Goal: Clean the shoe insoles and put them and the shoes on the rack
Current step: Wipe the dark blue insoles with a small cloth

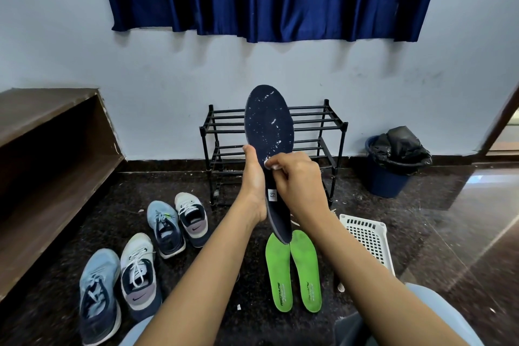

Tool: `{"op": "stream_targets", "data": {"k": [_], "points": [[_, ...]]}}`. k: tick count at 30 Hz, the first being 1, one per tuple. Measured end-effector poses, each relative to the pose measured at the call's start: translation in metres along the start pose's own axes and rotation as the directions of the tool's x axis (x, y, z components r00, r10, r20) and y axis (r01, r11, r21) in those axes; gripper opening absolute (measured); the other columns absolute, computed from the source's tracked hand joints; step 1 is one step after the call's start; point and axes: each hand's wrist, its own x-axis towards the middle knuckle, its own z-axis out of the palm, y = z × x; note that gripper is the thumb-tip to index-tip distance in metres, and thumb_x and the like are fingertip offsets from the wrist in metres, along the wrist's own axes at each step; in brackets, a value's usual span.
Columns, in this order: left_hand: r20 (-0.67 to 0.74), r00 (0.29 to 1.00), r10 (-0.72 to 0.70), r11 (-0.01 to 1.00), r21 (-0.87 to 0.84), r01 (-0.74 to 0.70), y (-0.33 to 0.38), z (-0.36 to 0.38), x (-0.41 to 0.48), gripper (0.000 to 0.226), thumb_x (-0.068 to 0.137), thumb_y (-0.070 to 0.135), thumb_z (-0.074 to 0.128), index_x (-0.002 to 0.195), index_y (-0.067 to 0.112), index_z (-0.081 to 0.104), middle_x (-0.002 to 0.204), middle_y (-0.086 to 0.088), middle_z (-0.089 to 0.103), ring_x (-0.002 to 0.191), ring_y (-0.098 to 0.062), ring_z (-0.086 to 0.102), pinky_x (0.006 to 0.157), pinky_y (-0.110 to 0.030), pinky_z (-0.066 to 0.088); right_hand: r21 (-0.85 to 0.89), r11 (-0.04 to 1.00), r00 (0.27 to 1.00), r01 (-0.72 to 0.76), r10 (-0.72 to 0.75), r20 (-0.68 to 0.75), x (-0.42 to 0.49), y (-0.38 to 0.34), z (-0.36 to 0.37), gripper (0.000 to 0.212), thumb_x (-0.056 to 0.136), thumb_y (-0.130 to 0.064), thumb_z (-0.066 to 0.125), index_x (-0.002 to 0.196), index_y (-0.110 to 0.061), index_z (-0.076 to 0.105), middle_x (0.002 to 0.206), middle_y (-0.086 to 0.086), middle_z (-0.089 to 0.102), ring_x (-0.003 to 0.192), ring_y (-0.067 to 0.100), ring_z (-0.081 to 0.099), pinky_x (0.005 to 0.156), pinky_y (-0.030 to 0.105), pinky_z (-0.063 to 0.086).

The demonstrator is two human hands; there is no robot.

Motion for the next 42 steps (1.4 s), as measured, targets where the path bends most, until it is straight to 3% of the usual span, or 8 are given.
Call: {"op": "stream_targets", "data": {"k": [5,8,15,22,30,34,38,42], "points": [[-0.022,0.999,0.049,0.997,0.068,-0.047,0.004,-0.006,0.005,0.094,0.093,0.073,0.007,0.099,0.009,0.075,0.103,-0.007,0.075,0.090,-0.020,0.070,0.074,-0.028,0.053,0.043,0.999,0.998,0.011,-0.013,0.057,-0.014,-0.010,0.005,0.023,0.068,0.000,0.058,0.081,-0.014,0.072,0.076,0.002,0.069,0.075,0.023,0.063,0.069,0.027,0.047],[-0.060,0.996,0.061,0.997,0.055,-0.058,0.005,-0.006,0.002,0.088,0.093,0.074,0.012,0.100,0.011,0.074,0.103,-0.007,0.075,0.092,-0.021,0.070,0.074,-0.029,0.053,0.046,0.999,0.997,0.008,-0.012,0.071,-0.011,-0.008,0.006,0.024,0.069,0.000,0.058,0.082,-0.015,0.072,0.075,0.002,0.069,0.074,0.023,0.061,0.068,0.027,0.046],[0.002,1.000,0.006,0.997,0.076,-0.006,-0.006,0.005,-0.001,0.072,0.096,0.069,0.020,0.083,0.017,0.067,0.065,0.000,0.071,0.055,-0.013,0.069,0.054,-0.021,0.052,-0.018,0.998,0.998,-0.061,0.061,0.012,0.002,0.002,0.000,0.021,0.074,-0.001,0.061,0.087,-0.014,0.071,0.082,0.001,0.071,0.080,0.024,0.062,0.073,0.024,0.039],[-0.038,0.999,0.036,0.999,0.039,-0.034,0.005,-0.005,0.000,0.087,0.092,0.075,0.015,0.099,0.010,0.074,0.106,-0.007,0.074,0.094,-0.021,0.069,0.075,-0.031,0.052,0.056,0.998,0.999,-0.004,0.001,0.042,-0.013,-0.012,0.005,0.024,0.069,0.001,0.061,0.084,-0.013,0.073,0.078,0.003,0.071,0.076,0.023,0.064,0.072,0.029,0.049],[0.024,0.999,0.022,0.999,0.034,-0.023,-0.005,0.004,-0.009,0.072,0.093,0.072,0.024,0.088,0.017,0.071,0.086,-0.005,0.072,0.075,-0.018,0.070,0.074,-0.031,0.053,0.043,0.996,0.997,-0.081,0.081,0.014,0.002,-0.002,0.000,0.020,0.076,0.000,0.061,0.086,-0.013,0.072,0.083,0.001,0.072,0.080,0.023,0.063,0.074,0.031,0.047],[-0.017,0.999,0.029,0.999,0.033,-0.029,-0.001,-0.001,-0.003,0.079,0.093,0.074,0.021,0.087,0.015,0.074,0.090,-0.005,0.075,0.082,-0.020,0.070,0.072,-0.031,0.053,0.078,0.994,0.997,-0.081,0.081,0.007,-0.008,-0.007,0.003,0.022,0.074,0.003,0.063,0.086,-0.012,0.073,0.081,0.001,0.072,0.079,0.023,0.063,0.074,0.029,0.048],[-0.031,0.999,0.044,0.999,-0.001,-0.044,0.001,-0.003,0.001,0.085,0.092,0.075,0.018,0.096,0.011,0.074,0.105,-0.008,0.075,0.098,-0.022,0.069,0.081,-0.034,0.052,0.087,0.994,0.997,-0.066,0.063,0.036,-0.014,-0.012,0.006,0.023,0.072,0.003,0.061,0.085,-0.012,0.072,0.080,0.002,0.072,0.077,0.023,0.064,0.074,0.028,0.046],[-0.008,0.999,0.033,0.999,-0.016,-0.033,-0.005,0.003,-0.003,0.075,0.092,0.073,0.024,0.090,0.016,0.073,0.088,-0.004,0.075,0.082,-0.020,0.070,0.074,-0.031,0.053,0.093,0.990,0.995,-0.104,0.103,0.014,-0.003,-0.006,0.002,0.020,0.075,0.001,0.061,0.085,-0.012,0.072,0.081,0.002,0.072,0.078,0.025,0.065,0.078,0.035,0.050]]}}
